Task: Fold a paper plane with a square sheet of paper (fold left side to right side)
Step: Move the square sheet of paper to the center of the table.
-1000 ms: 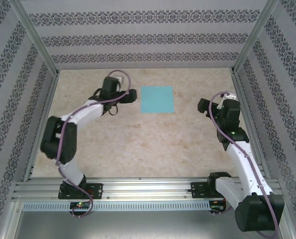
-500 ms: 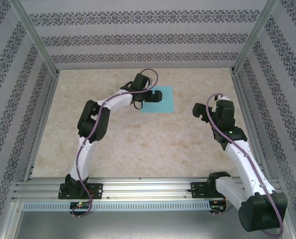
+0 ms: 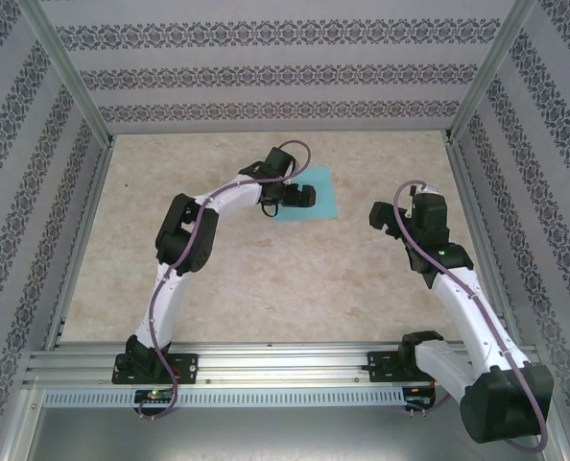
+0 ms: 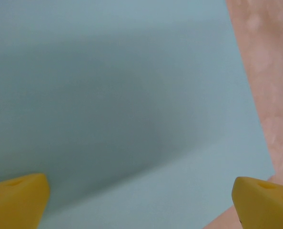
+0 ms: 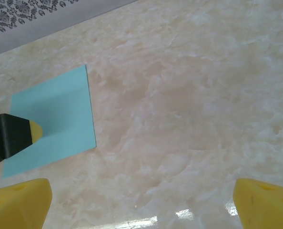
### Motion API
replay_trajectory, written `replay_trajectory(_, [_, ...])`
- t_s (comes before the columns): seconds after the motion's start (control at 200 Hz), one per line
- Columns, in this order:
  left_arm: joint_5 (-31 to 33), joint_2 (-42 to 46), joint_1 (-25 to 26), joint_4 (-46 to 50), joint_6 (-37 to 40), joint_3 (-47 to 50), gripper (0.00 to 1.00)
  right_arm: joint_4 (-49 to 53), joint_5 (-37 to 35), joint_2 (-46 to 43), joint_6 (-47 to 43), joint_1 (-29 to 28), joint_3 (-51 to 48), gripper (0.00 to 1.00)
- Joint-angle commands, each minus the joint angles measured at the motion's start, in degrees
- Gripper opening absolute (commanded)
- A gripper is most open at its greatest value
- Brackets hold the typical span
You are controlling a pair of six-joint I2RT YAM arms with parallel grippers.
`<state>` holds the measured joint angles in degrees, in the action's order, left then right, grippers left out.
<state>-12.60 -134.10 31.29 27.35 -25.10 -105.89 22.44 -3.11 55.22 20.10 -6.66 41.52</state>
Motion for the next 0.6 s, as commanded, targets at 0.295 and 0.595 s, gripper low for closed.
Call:
replay_trajectory(0.295, [0.05,14.23,3.42,2.10,1.66,24.39,1.00,0.13,-0.04,2.62,1.67,-1.05,2.64,0.98])
replay_trajectory(0.595, [0.32,23.91,3.60,-1.54,-1.00,38.17,1.00,-1.12,1.48,7.16,2.62,-3.24,4.08,0.98])
